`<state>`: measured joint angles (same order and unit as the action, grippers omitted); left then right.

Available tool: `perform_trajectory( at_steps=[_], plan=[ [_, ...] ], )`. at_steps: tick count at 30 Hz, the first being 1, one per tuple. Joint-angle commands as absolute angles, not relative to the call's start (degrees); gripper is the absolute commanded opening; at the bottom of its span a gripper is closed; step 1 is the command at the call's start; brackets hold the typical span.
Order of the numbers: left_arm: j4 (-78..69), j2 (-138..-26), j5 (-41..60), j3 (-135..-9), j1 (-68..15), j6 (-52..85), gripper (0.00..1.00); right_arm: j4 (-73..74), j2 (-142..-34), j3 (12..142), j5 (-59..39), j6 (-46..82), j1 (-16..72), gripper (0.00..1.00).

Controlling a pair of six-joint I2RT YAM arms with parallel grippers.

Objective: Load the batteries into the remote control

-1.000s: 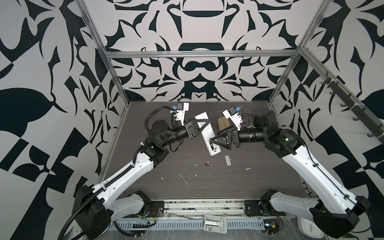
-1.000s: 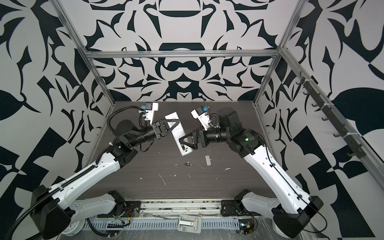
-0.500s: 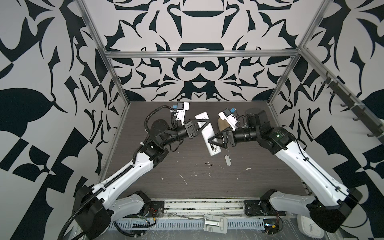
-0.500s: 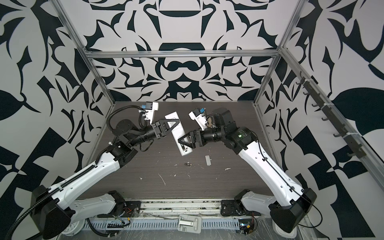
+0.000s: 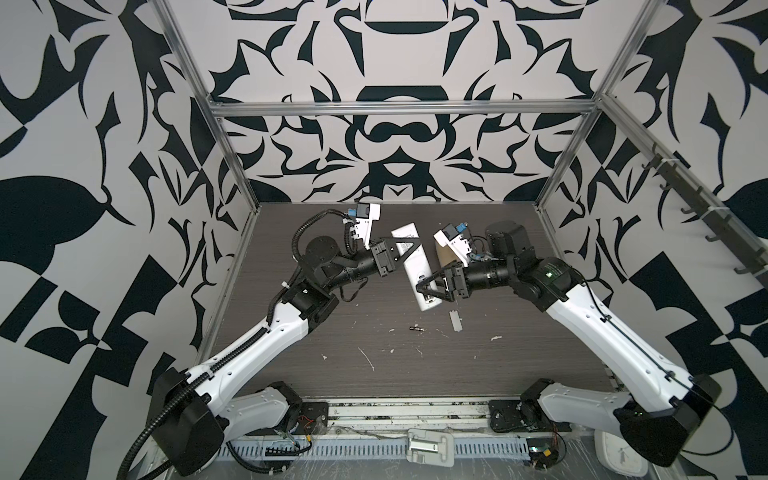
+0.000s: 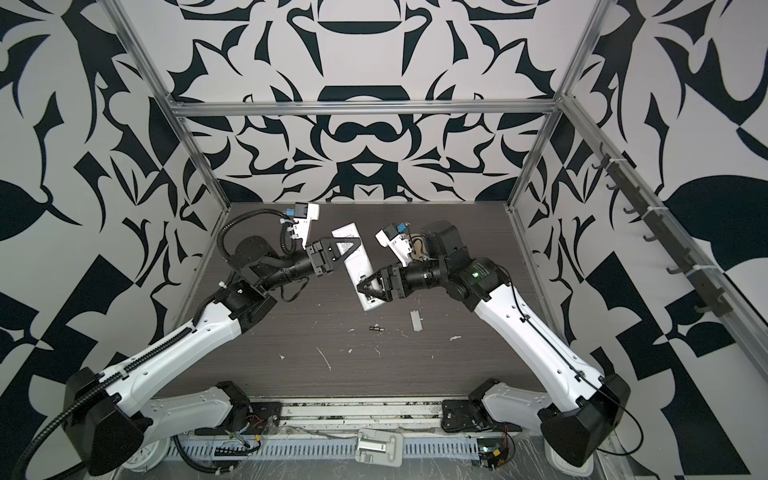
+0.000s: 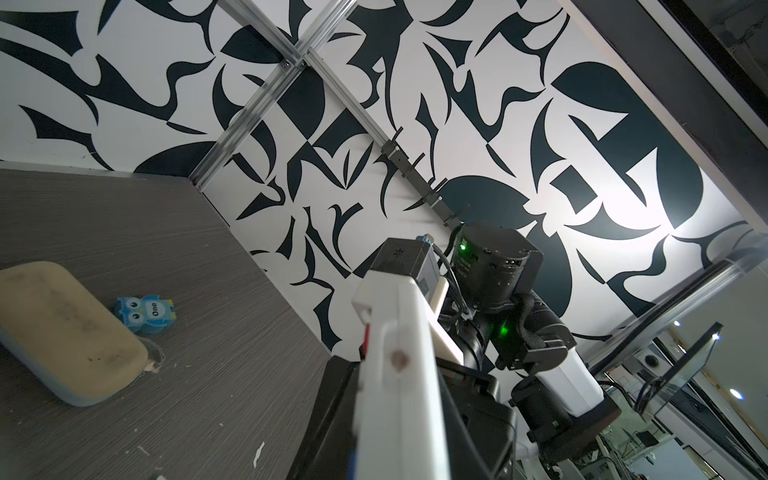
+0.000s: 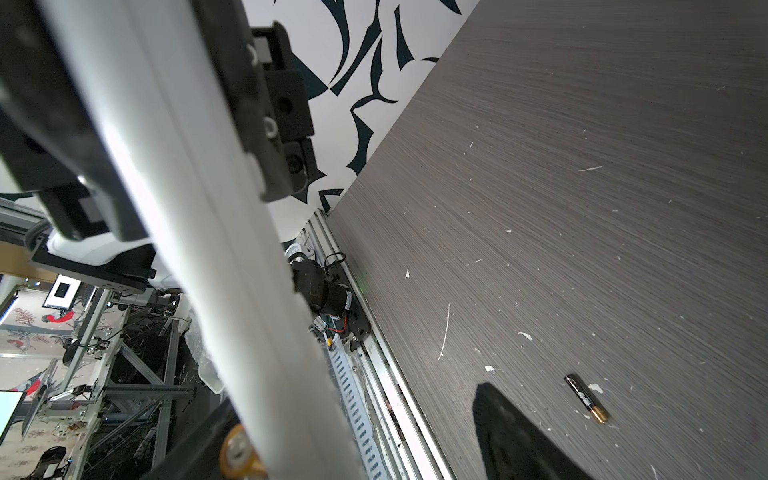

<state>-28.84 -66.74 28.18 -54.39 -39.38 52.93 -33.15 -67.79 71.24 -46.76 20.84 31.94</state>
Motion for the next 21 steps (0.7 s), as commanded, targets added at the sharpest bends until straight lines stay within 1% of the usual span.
perform_trajectory(
  at_steps=[1, 3, 7, 9, 15, 21],
  plan=[
    [-31.58, -66.1, 28.97, -57.22, -39.46, 53.55, 0.0, -31.61, -66.88, 70.57, -47.24, 19.99, 31.68, 0.84],
    [-31.39, -66.14, 29.0, -57.19, -39.46, 53.67, 0.0, -31.49, -66.88, 70.66, -47.76, 19.88, 31.73, 0.84],
    [-31.36, -66.2, 29.04, -56.84, -39.46, 54.01, 0.0, -31.93, -66.91, 71.69, -48.18, 19.61, 31.73, 0.95],
    [-31.14, -66.24, 28.97, -56.65, -39.46, 54.08, 0.0, -32.16, -66.73, 72.36, -47.98, 19.63, 31.77, 0.98],
    [-30.53, -65.71, 28.11, -56.29, -39.46, 53.85, 0.0, -33.94, -64.85, 74.47, -47.01, 18.89, 31.8, 0.99],
    [-28.48, -64.89, 26.78, -56.24, -39.46, 52.88, 0.0, -41.39, -62.29, 76.37, -41.23, 13.9, 31.62, 0.99]
  ],
)
